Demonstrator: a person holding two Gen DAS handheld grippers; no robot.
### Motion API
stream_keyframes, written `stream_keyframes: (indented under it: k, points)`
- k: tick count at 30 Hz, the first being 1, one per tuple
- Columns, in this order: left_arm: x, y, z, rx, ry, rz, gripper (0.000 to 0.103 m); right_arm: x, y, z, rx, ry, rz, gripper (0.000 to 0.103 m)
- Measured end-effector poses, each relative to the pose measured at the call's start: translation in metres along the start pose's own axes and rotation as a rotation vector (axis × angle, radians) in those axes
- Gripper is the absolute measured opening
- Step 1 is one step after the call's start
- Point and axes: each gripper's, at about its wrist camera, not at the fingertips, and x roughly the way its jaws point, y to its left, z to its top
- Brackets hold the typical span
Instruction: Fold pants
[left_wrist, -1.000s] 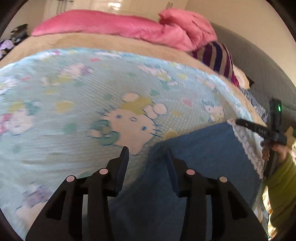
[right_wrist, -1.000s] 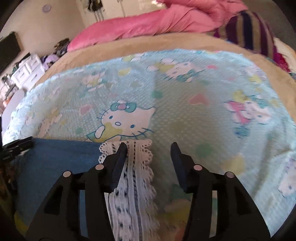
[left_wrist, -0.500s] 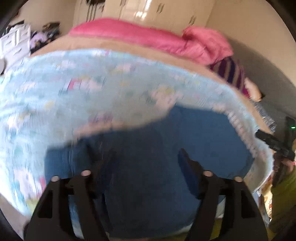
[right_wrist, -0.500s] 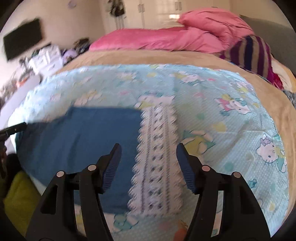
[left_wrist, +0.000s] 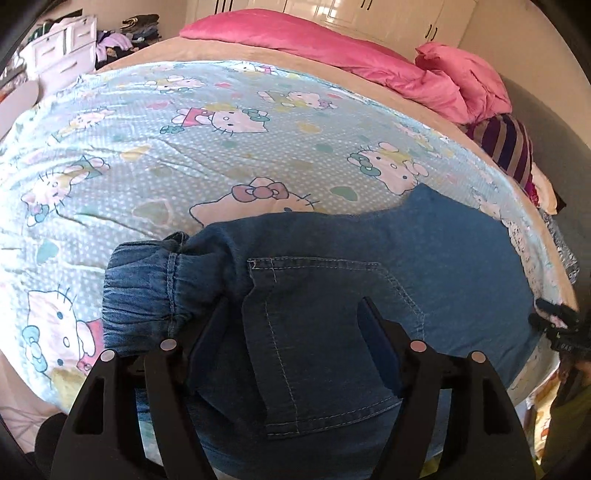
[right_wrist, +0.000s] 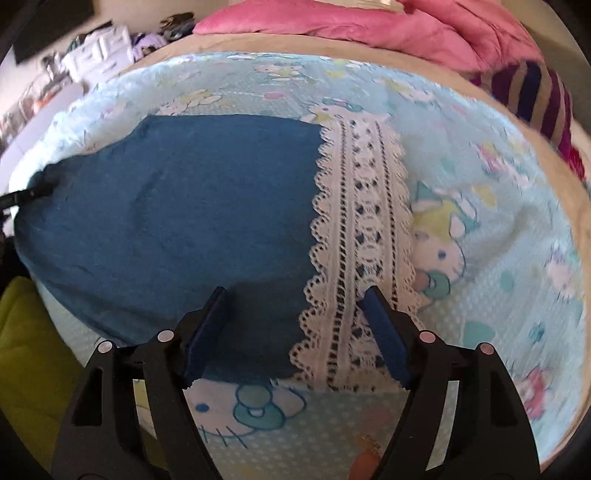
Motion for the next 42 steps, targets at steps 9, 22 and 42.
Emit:
stream_keyframes:
  k: [9, 22, 42]
  points:
    - [-0.012, -0.016, -0.005, 0.053, -0.023, 0.012, 0.077, -0.009, 0.003, 0.002, 0.008, -0.035, 0.01, 0.069]
    - [-0.042, -0.063, -0.015, 0.169, -0.068, -0.024, 0.092, -0.051, 0.013, 0.011, 0.003, -0.156, 0.069, 0.08]
    - [-0.056, -0.152, -0.005, 0.334, -0.095, -0.09, 0.098, -0.08, -0.03, -0.001, 0.104, -0.241, 0.031, 0.087]
